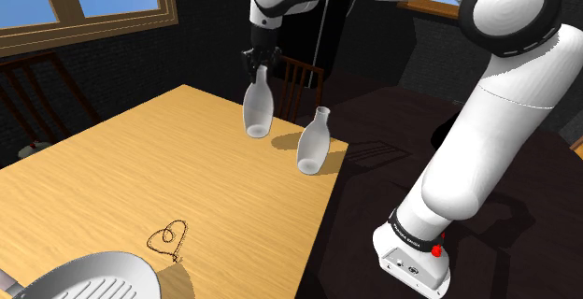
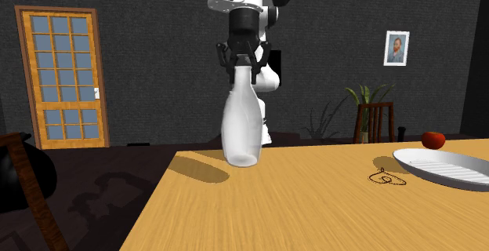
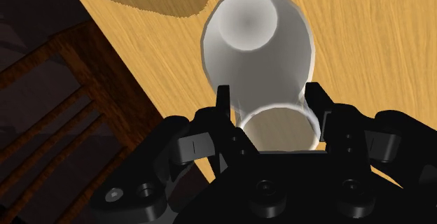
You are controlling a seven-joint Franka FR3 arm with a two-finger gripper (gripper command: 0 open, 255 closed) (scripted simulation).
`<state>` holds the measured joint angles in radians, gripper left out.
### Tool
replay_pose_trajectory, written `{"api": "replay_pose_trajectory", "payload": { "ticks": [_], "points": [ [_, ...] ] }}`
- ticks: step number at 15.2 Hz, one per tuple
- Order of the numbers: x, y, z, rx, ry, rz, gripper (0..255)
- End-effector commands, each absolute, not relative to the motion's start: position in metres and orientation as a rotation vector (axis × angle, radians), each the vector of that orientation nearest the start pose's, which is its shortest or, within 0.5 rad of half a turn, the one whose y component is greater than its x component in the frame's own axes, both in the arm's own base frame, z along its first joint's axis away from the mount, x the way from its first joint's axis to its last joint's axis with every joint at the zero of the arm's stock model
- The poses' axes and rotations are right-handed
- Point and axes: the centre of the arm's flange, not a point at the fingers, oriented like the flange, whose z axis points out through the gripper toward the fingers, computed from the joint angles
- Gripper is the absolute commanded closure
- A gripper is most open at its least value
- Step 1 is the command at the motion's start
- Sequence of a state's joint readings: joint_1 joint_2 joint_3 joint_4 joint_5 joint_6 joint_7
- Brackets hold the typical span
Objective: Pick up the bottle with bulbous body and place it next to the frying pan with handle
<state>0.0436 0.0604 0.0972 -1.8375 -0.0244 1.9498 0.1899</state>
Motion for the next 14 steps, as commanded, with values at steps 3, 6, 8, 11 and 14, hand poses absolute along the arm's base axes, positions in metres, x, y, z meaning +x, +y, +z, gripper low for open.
{"api": "replay_pose_trajectory", "payload": {
  "ticks": [3,6,8,11,14],
  "points": [
    [0.579,0.079,0.518,-3.148,0.065,-0.086,255],
    [0.579,0.079,0.533,-3.148,0.065,-0.086,255],
    [0.579,0.079,0.544,-3.148,0.065,-0.086,255],
    [0.579,0.079,0.56,-3.148,0.065,-0.086,255],
    [0.579,0.079,0.576,-3.148,0.065,-0.086,255]
  ]
}}
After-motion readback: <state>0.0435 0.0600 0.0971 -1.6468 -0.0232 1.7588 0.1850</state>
